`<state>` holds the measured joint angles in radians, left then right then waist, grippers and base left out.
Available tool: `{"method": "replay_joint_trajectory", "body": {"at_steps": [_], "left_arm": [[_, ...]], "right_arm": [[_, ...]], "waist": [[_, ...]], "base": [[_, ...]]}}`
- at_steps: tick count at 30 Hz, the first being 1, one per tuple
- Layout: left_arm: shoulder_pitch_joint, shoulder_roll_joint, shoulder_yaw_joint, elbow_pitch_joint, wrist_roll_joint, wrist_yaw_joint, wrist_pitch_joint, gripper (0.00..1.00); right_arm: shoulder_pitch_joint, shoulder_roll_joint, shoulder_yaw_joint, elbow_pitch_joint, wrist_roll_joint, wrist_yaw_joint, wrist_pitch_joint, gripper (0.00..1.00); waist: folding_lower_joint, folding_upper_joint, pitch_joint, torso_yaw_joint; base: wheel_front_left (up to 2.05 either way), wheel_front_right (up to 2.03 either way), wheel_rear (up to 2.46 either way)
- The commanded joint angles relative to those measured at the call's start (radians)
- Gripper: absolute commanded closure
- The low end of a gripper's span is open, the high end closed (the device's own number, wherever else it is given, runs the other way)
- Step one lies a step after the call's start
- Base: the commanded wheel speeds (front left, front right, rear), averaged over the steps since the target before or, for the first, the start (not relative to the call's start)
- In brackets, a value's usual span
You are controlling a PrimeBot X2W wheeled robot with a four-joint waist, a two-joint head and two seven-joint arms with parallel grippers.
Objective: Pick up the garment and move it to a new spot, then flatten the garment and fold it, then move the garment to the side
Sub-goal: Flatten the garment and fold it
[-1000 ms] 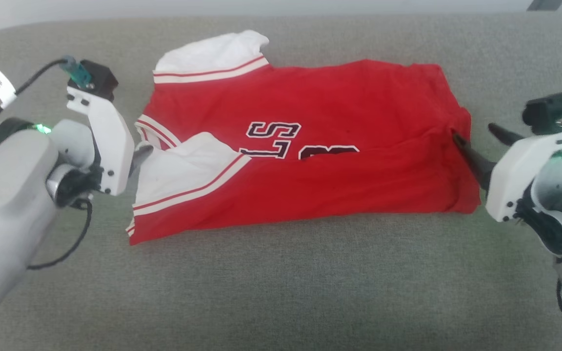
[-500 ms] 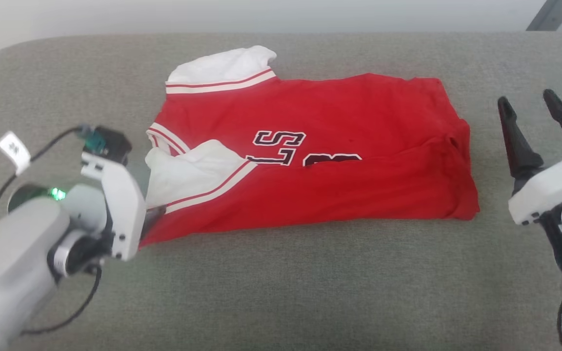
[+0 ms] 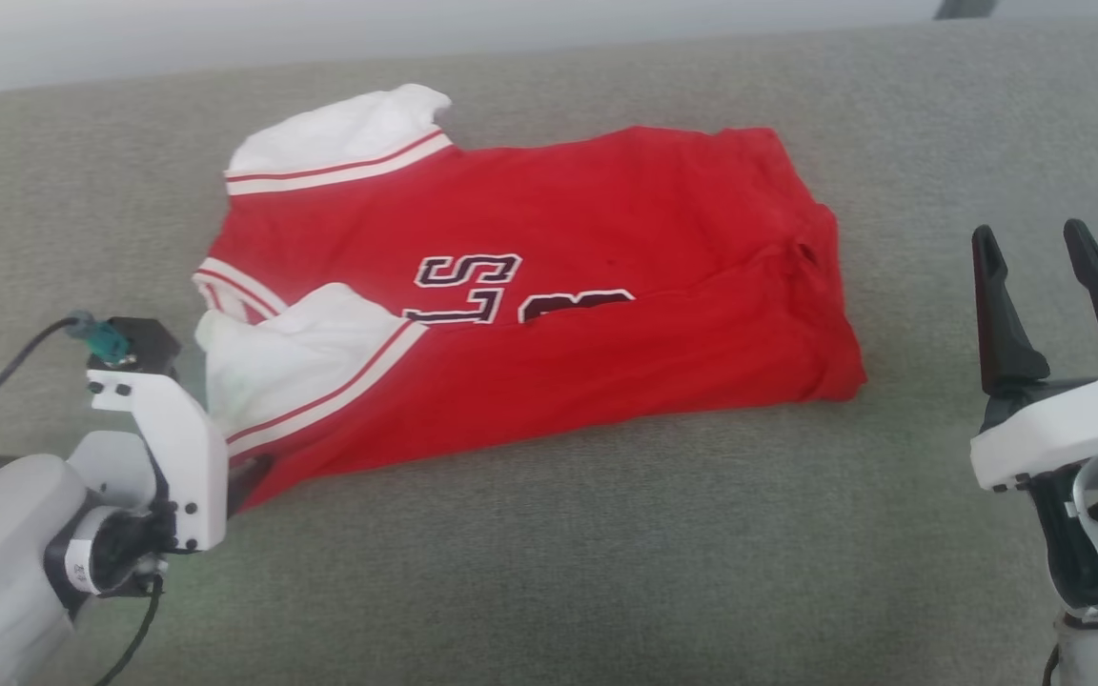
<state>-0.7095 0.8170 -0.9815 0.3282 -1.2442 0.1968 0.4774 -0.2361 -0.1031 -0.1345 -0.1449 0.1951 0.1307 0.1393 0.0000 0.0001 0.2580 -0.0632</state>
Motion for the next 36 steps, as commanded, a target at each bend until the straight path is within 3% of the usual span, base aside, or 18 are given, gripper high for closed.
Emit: {"method": "replay_joint_trajectory", "body": {"at_steps": [1, 2, 3, 13, 21, 32, 33, 34, 35, 36], "left_arm": [[0.032, -0.014, -0.004, 0.031, -0.029, 0.002, 0.017, 0.22], [0.035, -0.020, -0.005, 0.040, -0.039, 0.001, 0.026, 0.94], [0.039, -0.023, -0.010, 0.053, -0.044, 0.007, 0.042, 1.00], [0.000, -0.048, -0.015, 0.074, -0.022, -0.024, 0.042, 1.00], [-0.039, -0.092, -0.029, 0.084, -0.003, -0.054, 0.036, 1.00], [-0.067, -0.143, -0.046, 0.118, 0.019, -0.090, 0.026, 1.00], [-0.067, -0.147, -0.047, 0.124, 0.019, -0.093, 0.026, 1.00], [-0.066, -0.150, -0.047, 0.129, 0.017, -0.095, 0.025, 1.00], [-0.066, -0.153, -0.050, 0.134, 0.019, -0.097, 0.024, 1.00], [-0.067, -0.155, -0.051, 0.139, 0.021, -0.101, 0.024, 1.00]], "right_arm": [[0.012, 0.011, -0.007, -0.004, 0.002, 0.000, -0.002, 0.00], [0.015, 0.016, -0.010, -0.003, 0.007, 0.000, 0.002, 0.00], [0.017, 0.019, -0.013, 0.001, 0.013, 0.000, 0.009, 0.00], [0.010, -0.016, 0.025, 0.106, 0.092, 0.000, 0.161, 0.00], [-0.043, -0.076, 0.070, 0.248, 0.148, 0.000, 0.325, 0.00], [-0.175, -0.111, 0.131, 0.471, 0.181, 0.000, 0.570, 0.00], [-0.181, -0.117, 0.142, 0.488, 0.182, 0.000, 0.601, 0.24], [-0.184, -0.125, 0.161, 0.497, 0.183, 0.000, 0.623, 0.89], [-0.187, -0.133, 0.170, 0.500, 0.182, 0.000, 0.633, 1.00], [-0.195, -0.140, 0.177, 0.502, 0.192, 0.000, 0.638, 1.00]], "waist": [[0.0000, -0.0001, 0.012, -0.022], [0.0000, -0.0001, 0.013, -0.026], [0.0000, -0.0001, 0.015, -0.029], [0.0000, -0.0001, 0.030, -0.003], [0.0000, -0.0001, 0.055, 0.058], [0.0000, -0.0001, 0.075, 0.108], [0.0000, -0.0001, 0.075, 0.110], [0.0000, -0.0001, 0.075, 0.113], [0.0000, -0.0001, 0.075, 0.115], [0.0000, -0.0001, 0.074, 0.117]], "base": [[0.00, 0.00, 0.00], [0.00, 0.00, 0.00], [0.00, 0.00, 0.00], [0.00, 0.00, 0.00], [0.00, 0.00, 0.00], [0.00, 0.00, 0.00], [0.00, 0.00, 0.00], [0.00, 0.00, 0.00], [0.00, 0.00, 0.00], [0.00, 0.00, 0.00]]}}
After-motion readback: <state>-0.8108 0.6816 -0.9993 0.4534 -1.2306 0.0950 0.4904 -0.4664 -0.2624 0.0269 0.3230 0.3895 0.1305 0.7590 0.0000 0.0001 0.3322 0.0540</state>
